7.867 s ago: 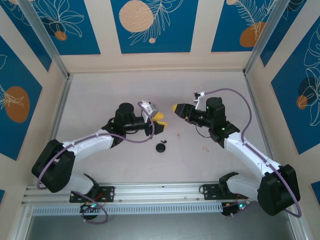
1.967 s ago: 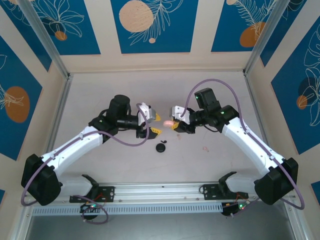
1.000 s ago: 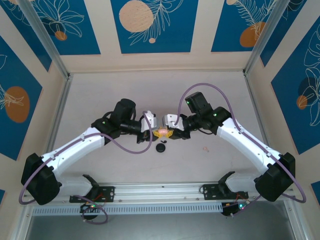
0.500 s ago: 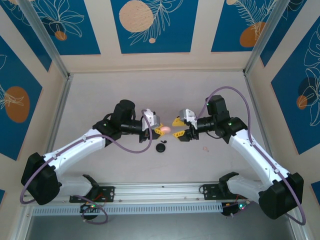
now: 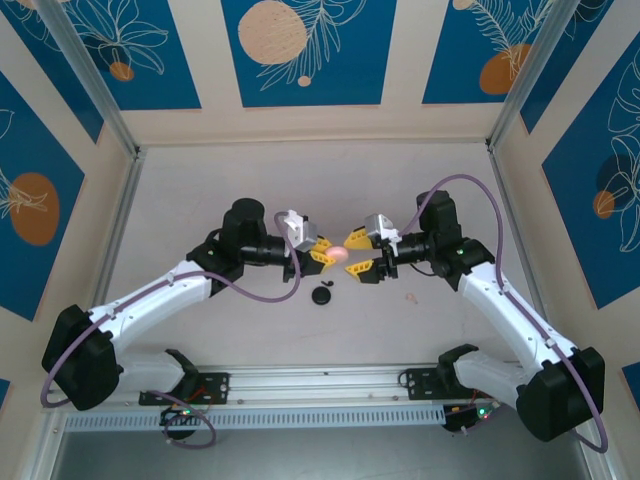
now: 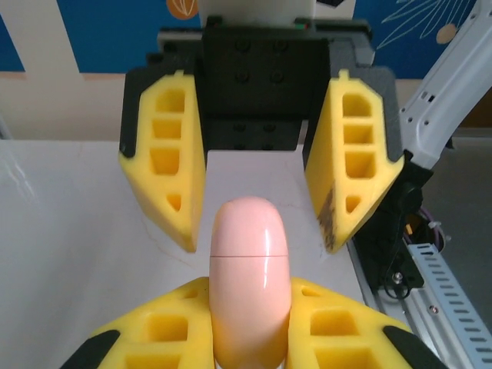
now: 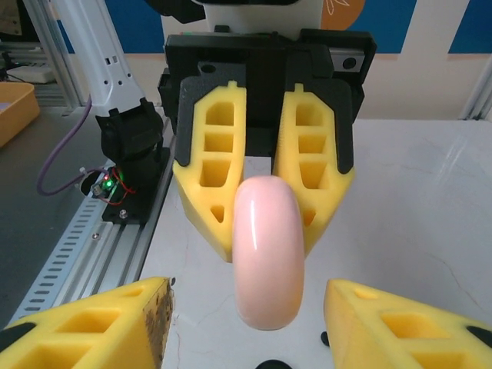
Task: Insert wireless bluetooth earbuds into charging case
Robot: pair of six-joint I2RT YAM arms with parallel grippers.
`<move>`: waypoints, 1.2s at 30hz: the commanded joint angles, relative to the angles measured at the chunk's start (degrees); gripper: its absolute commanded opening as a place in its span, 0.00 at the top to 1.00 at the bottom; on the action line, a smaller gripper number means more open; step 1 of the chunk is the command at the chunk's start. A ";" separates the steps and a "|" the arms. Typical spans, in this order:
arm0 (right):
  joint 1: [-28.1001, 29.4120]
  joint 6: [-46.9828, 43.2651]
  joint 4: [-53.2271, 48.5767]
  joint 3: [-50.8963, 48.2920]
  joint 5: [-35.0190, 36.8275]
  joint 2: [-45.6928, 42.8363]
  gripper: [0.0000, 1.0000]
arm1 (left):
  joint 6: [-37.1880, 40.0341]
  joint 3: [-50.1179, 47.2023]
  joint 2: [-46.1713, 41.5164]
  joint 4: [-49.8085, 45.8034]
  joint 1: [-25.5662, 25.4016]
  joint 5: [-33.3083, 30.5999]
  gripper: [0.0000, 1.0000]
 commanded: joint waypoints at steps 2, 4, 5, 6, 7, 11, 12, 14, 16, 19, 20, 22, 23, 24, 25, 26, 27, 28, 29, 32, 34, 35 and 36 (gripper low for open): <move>0.39 1.30 1.43 0.49 -2.62 0.59 0.46 | -1.96 -0.40 -1.03 3.71 -0.49 3.46 0.83; 0.39 1.69 2.04 0.70 -3.33 0.70 0.48 | -2.16 -0.49 -1.05 3.99 -0.48 3.59 0.83; 0.39 1.77 2.15 0.90 -3.64 0.79 0.50 | -2.30 -0.49 -0.92 4.27 -0.49 3.68 0.83; 0.41 1.85 2.14 1.03 -3.88 0.88 0.51 | -2.39 -0.57 -0.91 4.41 -0.49 3.69 0.83; 0.39 1.84 2.14 1.22 -4.13 1.05 0.54 | -2.55 -0.65 -0.89 4.77 -0.45 3.77 0.83; 0.82 1.53 1.89 2.09 -4.72 1.88 0.65 | -3.02 -1.02 -0.79 5.82 -0.45 3.86 0.82; 0.99 1.18 1.42 2.33 -4.84 2.15 0.67 | -3.09 -1.02 -0.69 5.92 -0.45 3.78 0.82; 1.26 -0.05 -0.05 3.25 -4.99 2.83 0.73 | -3.05 -1.08 -0.56 5.94 -0.48 3.58 0.82; 1.27 -1.60 -1.75 4.42 -5.24 3.57 0.81 | -2.68 -1.19 -0.45 5.91 -0.49 2.72 0.78; 0.54 -3.99 -3.70 5.92 -4.08 4.77 0.86 | -1.16 -1.44 -0.09 5.08 -0.12 0.19 0.65; 0.12 -4.82 -4.56 6.56 -3.23 5.37 0.87 | -0.50 -1.71 0.19 4.81 0.24 -0.78 0.58; -0.85 -7.00 -6.94 8.12 -1.37 6.75 0.87 | 0.84 -1.81 0.81 3.99 1.26 -2.05 0.45; -1.29 -8.70 -8.88 9.37 -0.34 7.74 0.87 | 1.61 -1.60 1.28 3.17 1.85 -2.64 0.42; -1.62 -10.37 -10.90 10.65 1.03 8.67 0.87 | 2.49 -1.27 1.74 2.07 2.32 -3.09 0.39; -1.72 -12.40 -13.49 12.30 2.92 10.01 0.87 | 3.84 -0.58 2.28 0.22 2.81 -3.40 0.38; -1.80 -14.31 -16.09 13.98 4.98 11.36 0.87 | 5.74 0.49 2.90 -2.34 3.11 -3.83 0.36; -1.75 -15.92 -18.15 15.50 6.77 12.54 0.87 | 7.89 1.59 3.52 -5.06 3.12 -4.52 0.36; -1.77 -17.62 -20.35 17.15 8.45 13.86 0.87 | 10.46 2.89 4.13 -8.11 3.11 -5.11 0.36; -1.72 -18.95 -21.74 18.41 9.69 14.95 0.87 | 12.23 4.08 4.81 -10.71 3.12 -5.55 0.36; -1.39 -22.45 -25.20 22.47 12.43 18.75 0.87 | 16.35 6.55 6.63 -14.79 3.19 -7.09 0.36; -1.13 -24.10 -27.05 25.03 12.52 21.10 0.87 | 17.57 7.55 7.61 -15.34 3.16 -7.59 0.36; -0.90 -24.78 -27.88 26.03 12.51 22.15 0.87 | 17.79 7.89 8.04 -15.28 3.17 -7.73 0.36; -0.56 -25.74 -28.95 27.14 12.59 23.37 0.87 | 17.99 8.25 8.40 -15.21 3.20 -7.83 0.36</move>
